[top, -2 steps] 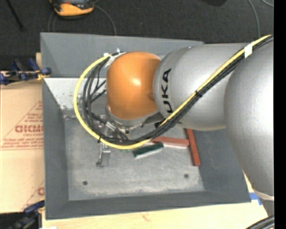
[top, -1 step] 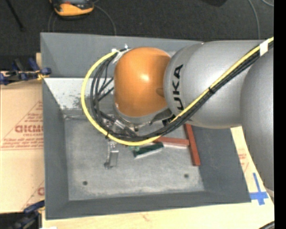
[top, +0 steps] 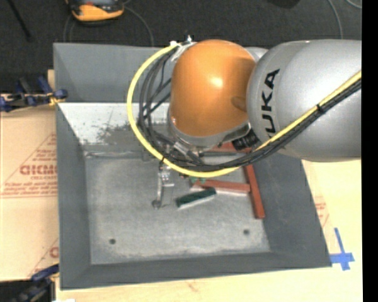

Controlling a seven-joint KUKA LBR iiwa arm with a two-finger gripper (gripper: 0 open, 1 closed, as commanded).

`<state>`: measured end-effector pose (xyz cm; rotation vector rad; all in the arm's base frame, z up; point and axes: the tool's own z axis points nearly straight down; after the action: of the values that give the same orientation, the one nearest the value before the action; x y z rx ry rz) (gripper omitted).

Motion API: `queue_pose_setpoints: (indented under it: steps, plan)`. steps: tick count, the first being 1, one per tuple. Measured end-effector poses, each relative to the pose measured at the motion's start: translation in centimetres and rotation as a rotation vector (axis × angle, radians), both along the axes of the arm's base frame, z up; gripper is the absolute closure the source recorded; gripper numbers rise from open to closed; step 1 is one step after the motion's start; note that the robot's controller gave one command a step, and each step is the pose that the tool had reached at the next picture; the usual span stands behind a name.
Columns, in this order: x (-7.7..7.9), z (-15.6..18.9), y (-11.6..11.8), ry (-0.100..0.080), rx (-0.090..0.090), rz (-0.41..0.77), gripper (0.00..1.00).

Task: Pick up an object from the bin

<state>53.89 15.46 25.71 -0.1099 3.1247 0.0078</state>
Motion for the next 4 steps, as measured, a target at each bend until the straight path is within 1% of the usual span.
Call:
queue_pose_setpoints:
  steps: [1,2,3,4]
  plan:
    - [-1.0,-4.7,-6.5,0.010,-0.007,0.084,0.00]
    - [-0.8,-8.7,-9.3,0.009,-0.012,0.259,0.00]
    - [1.3,-12.3,-10.4,0.006,-0.010,0.528,0.00]
    - [0.9,-18.6,-13.7,0.010,-0.008,0.593,1.00]
